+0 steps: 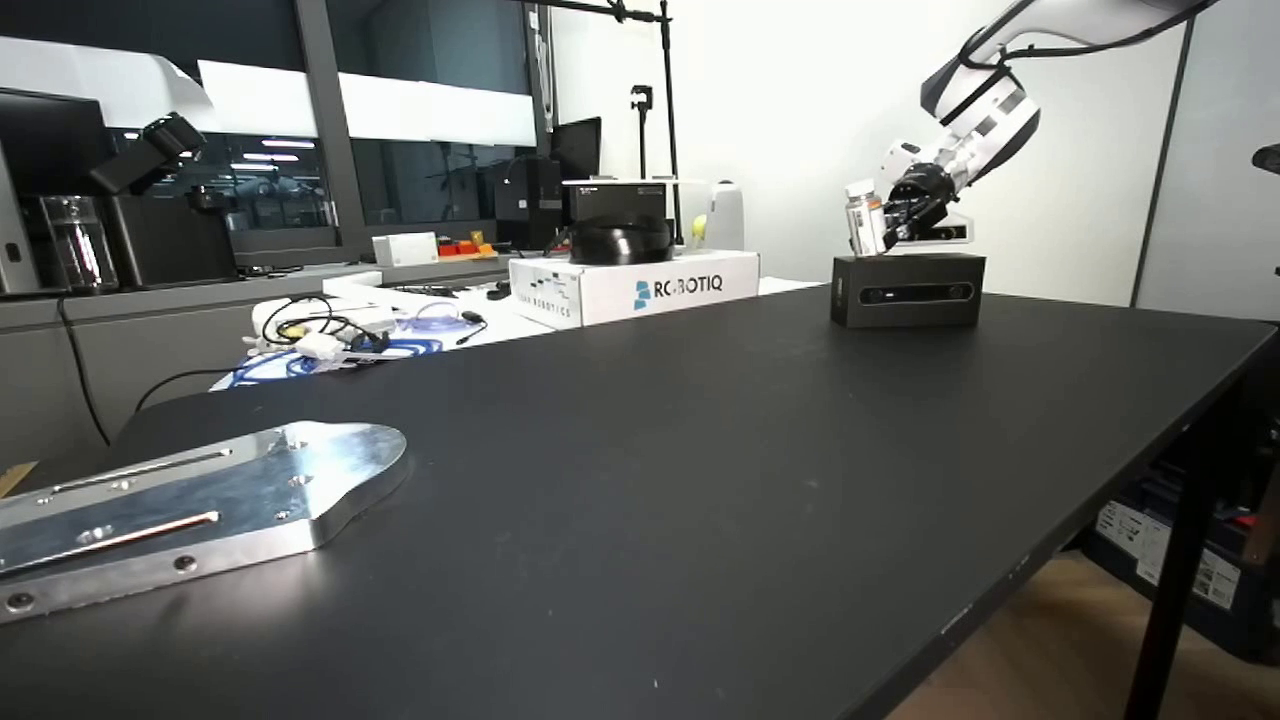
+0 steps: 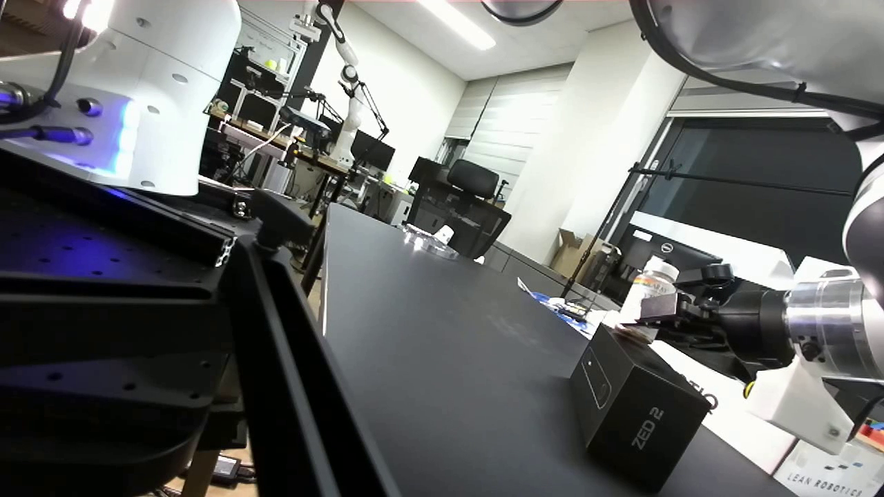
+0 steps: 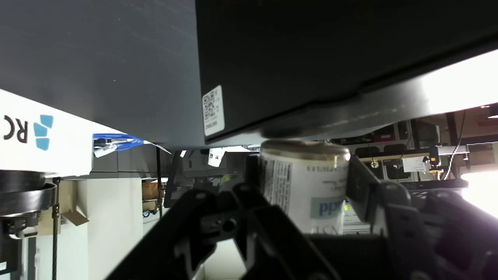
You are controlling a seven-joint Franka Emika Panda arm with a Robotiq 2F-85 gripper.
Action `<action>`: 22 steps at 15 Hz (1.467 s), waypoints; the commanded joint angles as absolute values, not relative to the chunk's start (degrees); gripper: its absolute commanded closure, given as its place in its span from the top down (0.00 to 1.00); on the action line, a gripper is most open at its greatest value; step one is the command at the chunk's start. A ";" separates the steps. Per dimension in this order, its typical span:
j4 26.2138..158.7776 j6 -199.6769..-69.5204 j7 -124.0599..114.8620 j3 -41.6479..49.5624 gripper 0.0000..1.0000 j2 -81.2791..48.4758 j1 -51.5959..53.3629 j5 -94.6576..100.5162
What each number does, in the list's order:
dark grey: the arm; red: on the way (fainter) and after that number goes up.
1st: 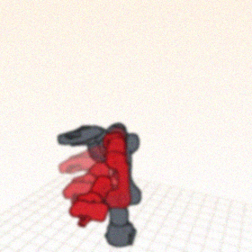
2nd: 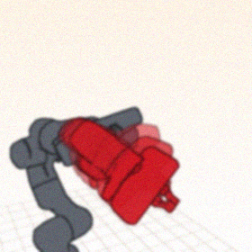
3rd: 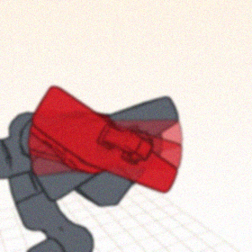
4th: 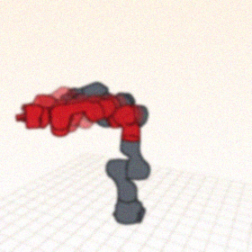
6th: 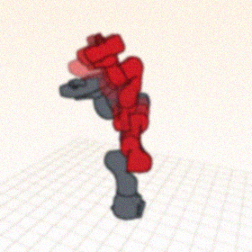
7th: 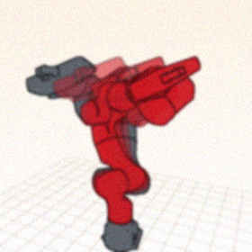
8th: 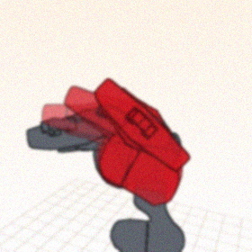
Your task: Pick the bottle and put it on the box
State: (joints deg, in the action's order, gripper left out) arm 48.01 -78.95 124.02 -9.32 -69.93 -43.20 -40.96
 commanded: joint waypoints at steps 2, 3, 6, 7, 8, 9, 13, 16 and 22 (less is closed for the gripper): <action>47.02 -79.30 123.51 -9.23 0.93 -71.27 -43.59 -41.34; 46.95 -79.30 123.55 -9.25 0.98 -71.47 -43.63 -41.36; 46.82 -79.03 123.44 -9.23 1.00 -71.67 -43.58 -41.23; 46.82 -78.94 123.42 -9.25 1.00 -71.59 -43.53 -41.21; 46.87 -78.89 123.36 -9.30 1.00 -71.43 -43.49 -41.23; 46.95 -78.92 123.31 -9.35 1.00 -71.15 -43.38 -41.23; 47.45 -78.99 123.37 -9.61 1.00 -69.82 -42.97 -41.18; 48.01 -78.93 123.50 -9.92 1.00 -68.02 -42.55 -41.10; 49.13 -78.69 123.27 -10.47 1.00 -64.24 -41.84 -40.95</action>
